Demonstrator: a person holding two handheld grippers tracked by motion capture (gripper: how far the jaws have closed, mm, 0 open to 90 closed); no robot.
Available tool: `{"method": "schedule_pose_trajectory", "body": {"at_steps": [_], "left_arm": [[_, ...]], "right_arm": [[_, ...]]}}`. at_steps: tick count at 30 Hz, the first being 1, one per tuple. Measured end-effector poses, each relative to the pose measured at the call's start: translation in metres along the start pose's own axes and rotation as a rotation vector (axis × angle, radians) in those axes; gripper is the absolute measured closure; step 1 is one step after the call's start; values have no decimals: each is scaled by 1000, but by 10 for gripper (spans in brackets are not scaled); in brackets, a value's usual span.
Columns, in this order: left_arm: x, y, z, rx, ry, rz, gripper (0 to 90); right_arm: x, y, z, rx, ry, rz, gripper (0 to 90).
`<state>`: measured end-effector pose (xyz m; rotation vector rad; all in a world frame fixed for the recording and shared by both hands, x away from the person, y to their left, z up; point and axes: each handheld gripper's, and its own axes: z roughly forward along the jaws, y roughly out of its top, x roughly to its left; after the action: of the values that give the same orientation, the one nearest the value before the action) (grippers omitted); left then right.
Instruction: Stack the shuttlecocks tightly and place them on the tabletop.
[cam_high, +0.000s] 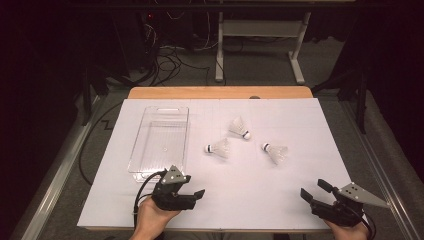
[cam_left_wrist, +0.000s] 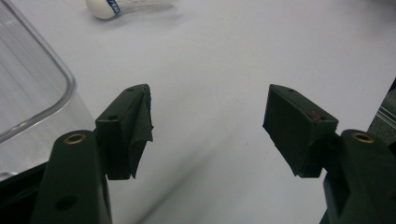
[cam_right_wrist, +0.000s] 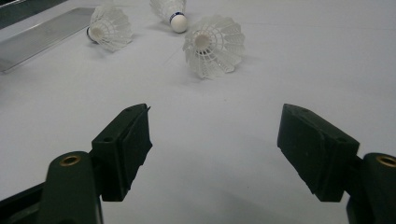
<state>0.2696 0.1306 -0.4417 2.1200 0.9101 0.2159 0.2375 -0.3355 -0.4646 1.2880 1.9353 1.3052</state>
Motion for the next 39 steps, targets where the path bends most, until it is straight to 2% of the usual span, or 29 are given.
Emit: {"method": "schedule_pose_trajectory", "body": {"at_steps": [15, 39], "left_arm": [[8, -10, -15, -17, 33, -19, 339], [25, -26, -36, -51, 73, -76, 341]], "right_arm": [[0, 0, 0, -2, 0, 1, 262], [0, 0, -1, -4, -1, 2, 262]]}}
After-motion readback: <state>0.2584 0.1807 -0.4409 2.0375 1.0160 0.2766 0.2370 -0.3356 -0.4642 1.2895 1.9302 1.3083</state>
